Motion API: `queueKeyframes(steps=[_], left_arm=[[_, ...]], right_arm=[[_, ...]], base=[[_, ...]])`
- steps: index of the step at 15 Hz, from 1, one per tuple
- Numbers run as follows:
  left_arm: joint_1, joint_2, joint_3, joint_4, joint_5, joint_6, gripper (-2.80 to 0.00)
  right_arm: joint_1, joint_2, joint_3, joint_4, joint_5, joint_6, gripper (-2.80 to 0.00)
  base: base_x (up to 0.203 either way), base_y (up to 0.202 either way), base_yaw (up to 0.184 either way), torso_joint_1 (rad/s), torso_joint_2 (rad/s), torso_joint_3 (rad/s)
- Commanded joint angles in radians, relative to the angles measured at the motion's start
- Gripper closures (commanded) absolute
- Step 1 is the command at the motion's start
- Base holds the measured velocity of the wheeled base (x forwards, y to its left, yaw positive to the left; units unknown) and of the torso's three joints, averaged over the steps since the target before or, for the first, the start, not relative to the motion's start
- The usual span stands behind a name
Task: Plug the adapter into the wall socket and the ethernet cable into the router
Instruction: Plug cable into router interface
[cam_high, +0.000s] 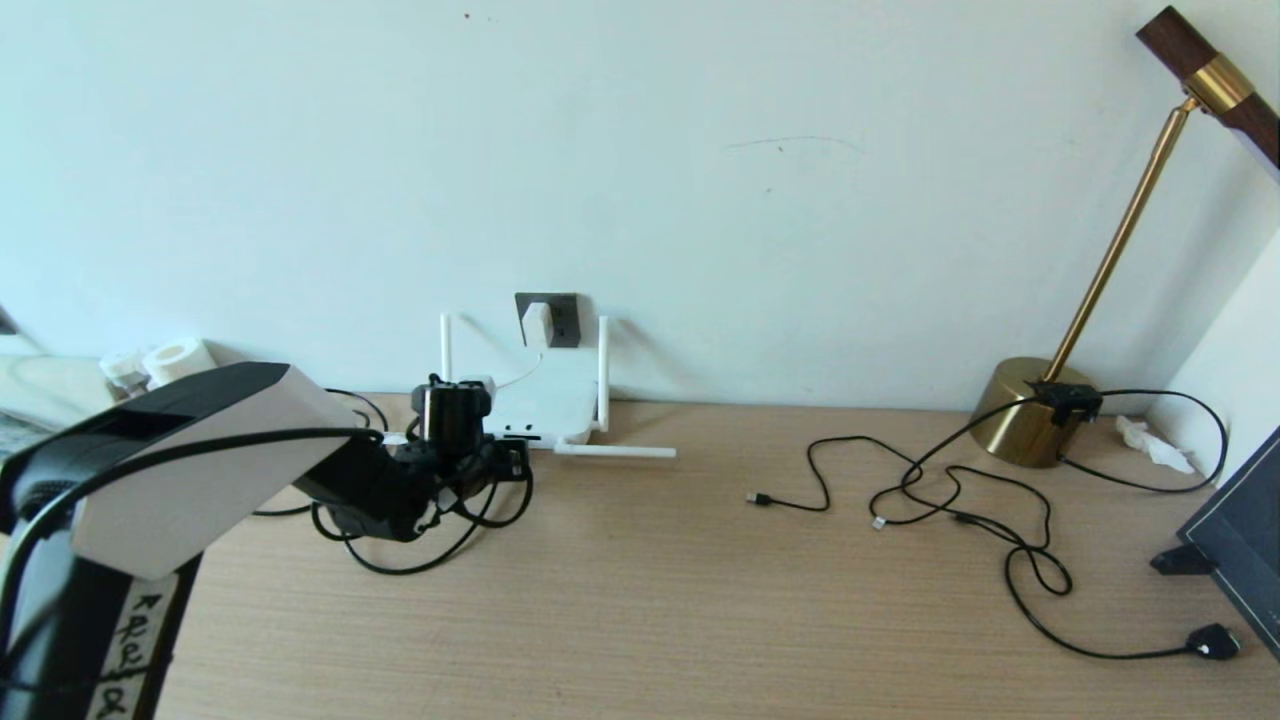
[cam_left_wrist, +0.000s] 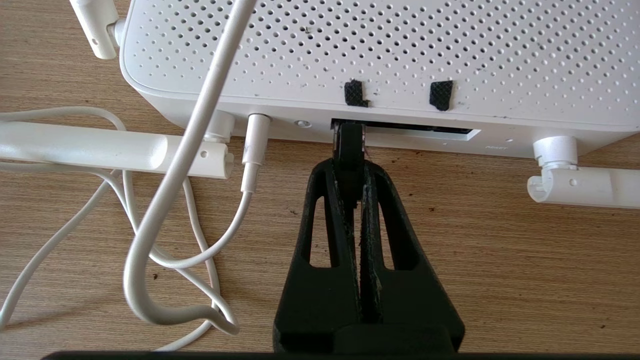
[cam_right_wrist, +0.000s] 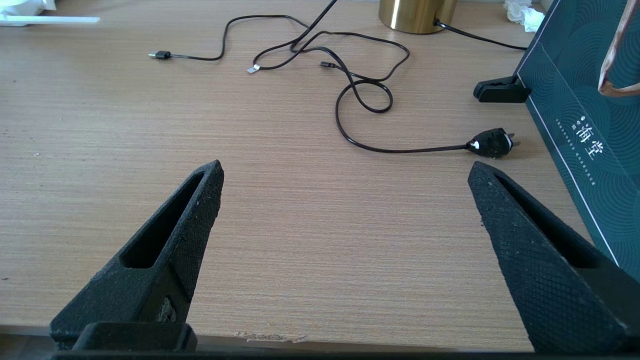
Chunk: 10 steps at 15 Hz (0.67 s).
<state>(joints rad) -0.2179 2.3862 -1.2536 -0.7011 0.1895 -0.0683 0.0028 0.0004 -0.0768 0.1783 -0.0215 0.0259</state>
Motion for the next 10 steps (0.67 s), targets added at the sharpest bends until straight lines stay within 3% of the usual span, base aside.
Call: queueKeyframes(steps=[1,10], left_arm=[[0.0,0.002,0.0,-0.009,0.001,-0.001,0.0],[0.0,0.005,-0.013,-0.009,-0.001,0.001,0.0]], right_arm=[[0.0,0.0,0.0,0.001,0.0,0.0,-2.8],[0.0,0.0,0.0,0.001,0.0,0.0,-2.8]], base=[[0.0,0.0,0.0,0.0,0.0,0.0],[0.0,0.0,0.0,0.0,0.0,0.0]])
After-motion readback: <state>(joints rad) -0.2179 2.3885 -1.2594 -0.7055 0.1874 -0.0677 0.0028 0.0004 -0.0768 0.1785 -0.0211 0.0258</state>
